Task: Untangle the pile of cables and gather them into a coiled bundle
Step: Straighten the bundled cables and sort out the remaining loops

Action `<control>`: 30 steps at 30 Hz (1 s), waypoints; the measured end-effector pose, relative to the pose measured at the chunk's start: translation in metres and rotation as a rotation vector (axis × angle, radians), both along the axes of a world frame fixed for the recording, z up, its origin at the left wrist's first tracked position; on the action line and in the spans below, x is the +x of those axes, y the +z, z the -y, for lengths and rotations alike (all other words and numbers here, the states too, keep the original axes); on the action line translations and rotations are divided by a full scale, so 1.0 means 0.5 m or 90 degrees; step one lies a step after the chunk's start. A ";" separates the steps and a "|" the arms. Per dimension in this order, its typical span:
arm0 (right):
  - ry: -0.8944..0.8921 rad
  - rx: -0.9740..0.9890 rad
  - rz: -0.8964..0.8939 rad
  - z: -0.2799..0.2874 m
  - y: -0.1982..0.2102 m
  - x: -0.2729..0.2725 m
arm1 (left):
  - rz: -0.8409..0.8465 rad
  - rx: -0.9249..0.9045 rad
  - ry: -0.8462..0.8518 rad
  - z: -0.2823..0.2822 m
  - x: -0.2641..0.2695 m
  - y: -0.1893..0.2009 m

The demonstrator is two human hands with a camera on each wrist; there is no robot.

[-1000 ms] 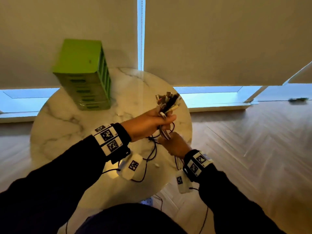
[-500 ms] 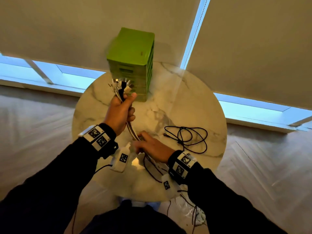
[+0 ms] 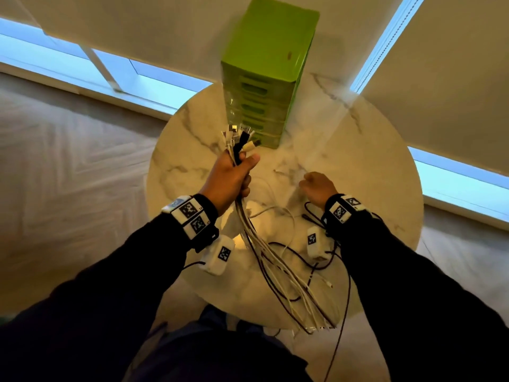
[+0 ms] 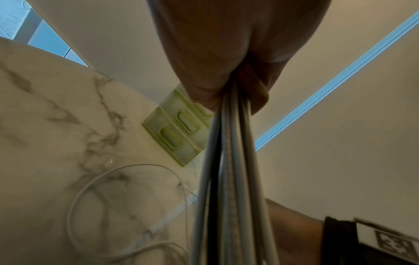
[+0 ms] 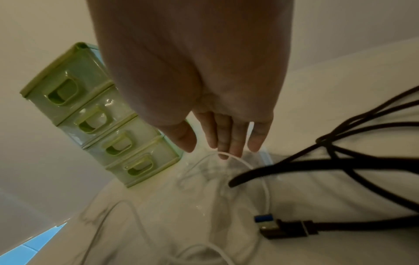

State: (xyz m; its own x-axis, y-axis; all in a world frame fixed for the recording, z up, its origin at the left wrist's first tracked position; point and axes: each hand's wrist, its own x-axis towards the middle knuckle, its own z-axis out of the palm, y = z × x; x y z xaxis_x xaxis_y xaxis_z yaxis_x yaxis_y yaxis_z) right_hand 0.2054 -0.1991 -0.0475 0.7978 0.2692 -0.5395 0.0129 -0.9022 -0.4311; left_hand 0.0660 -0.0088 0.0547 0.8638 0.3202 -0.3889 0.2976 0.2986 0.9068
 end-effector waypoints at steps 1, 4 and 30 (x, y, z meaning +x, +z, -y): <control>-0.023 0.021 0.012 -0.004 -0.004 0.002 | -0.006 0.002 -0.001 -0.005 -0.001 -0.008; -0.032 0.045 -0.001 -0.016 0.001 0.008 | -0.013 0.009 0.003 -0.016 -0.003 -0.027; 0.239 0.301 0.164 -0.120 0.270 -0.258 | 0.109 -0.133 -0.079 0.009 -0.057 0.037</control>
